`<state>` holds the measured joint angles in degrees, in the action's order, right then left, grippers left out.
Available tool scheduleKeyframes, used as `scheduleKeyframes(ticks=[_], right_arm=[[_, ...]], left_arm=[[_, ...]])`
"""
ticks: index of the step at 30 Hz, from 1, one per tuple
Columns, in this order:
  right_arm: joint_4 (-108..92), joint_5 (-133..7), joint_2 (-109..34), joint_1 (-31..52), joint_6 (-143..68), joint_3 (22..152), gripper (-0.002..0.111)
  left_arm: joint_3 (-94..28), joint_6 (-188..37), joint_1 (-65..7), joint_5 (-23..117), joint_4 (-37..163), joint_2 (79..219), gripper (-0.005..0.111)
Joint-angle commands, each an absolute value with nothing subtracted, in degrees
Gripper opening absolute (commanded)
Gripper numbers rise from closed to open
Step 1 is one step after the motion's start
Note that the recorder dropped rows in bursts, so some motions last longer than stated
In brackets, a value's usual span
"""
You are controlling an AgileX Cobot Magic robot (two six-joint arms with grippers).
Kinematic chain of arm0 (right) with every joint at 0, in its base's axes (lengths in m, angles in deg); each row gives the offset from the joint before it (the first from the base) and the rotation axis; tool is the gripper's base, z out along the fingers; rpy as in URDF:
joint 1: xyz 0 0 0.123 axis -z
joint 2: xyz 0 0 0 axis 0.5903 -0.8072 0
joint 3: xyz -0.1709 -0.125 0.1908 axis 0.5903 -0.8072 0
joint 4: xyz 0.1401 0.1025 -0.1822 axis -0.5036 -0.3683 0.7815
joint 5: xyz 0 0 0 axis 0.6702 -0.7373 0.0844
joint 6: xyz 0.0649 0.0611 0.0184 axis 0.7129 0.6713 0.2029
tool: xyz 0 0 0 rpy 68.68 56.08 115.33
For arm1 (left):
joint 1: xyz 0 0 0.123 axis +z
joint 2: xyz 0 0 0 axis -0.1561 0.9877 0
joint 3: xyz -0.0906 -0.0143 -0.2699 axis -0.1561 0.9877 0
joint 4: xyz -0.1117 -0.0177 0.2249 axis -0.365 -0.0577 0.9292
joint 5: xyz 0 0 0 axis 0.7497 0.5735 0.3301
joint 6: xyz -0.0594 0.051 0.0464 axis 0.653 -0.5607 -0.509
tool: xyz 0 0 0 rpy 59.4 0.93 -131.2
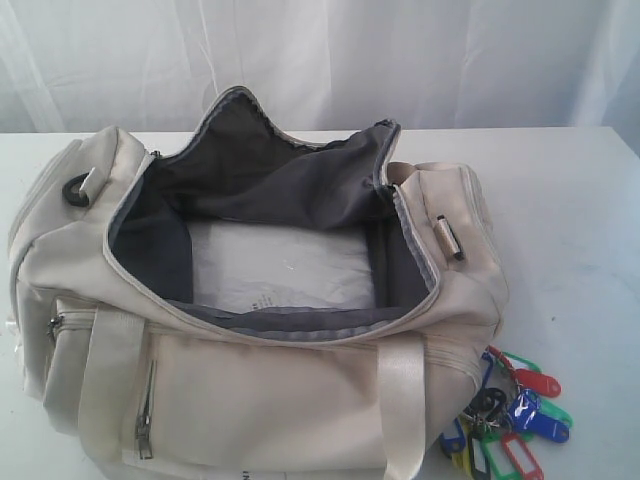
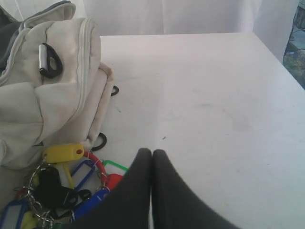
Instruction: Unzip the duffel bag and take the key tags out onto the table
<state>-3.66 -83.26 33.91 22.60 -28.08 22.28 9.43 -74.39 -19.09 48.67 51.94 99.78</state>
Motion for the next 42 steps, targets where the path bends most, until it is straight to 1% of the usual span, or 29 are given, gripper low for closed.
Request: scheduleKeyframes(ticks=[1, 4, 6, 8, 11, 22, 27, 31, 35, 42], right_arm=[[-3.07, -83.12, 34.22, 22.62, -28.45, 22.17, 0.000], [-3.07, -83.12, 34.22, 22.62, -28.45, 22.17, 0.000], [-3.07, -83.12, 34.22, 22.62, -28.45, 22.17, 0.000], [-3.07, -83.12, 34.22, 22.62, -28.45, 22.17, 0.000], [-3.07, -83.12, 34.22, 22.62, -28.34, 22.17, 0.000], [-3.20, -83.12, 34.22, 22.62, -28.34, 22.17, 0.000], [-3.20, -83.12, 34.22, 22.62, -28.34, 22.17, 0.000], [-3.20, -83.12, 34.22, 22.62, -28.34, 22.17, 0.000], [-3.20, -83.12, 34.22, 22.62, -28.34, 22.17, 0.000], [-3.20, -83.12, 34.22, 22.62, -28.34, 22.17, 0.000]], left_arm=[[20.73, -68.89, -13.60, 42.41, 48.36, 91.73, 0.000], [27.67, -64.15, -9.87, 42.41, 48.25, 85.97, 0.000], [27.67, -61.99, -9.09, 43.24, 48.25, 83.87, 0.000], [27.67, -62.56, -8.84, 47.23, 48.25, 81.66, 0.000], [27.67, -62.80, -8.84, 47.23, 48.25, 79.80, 0.000], [27.67, -63.22, -8.84, 46.85, 48.49, 79.49, 0.000], [27.67, -63.34, -8.84, 47.62, 57.59, 79.49, 0.000], [27.67, -66.33, -8.84, 51.30, 58.42, 79.02, 0.000], [27.67, -68.53, -8.44, 59.53, 58.42, 79.02, 0.000], [27.67, -68.53, -8.32, 59.79, 58.53, 79.02, 0.000]])
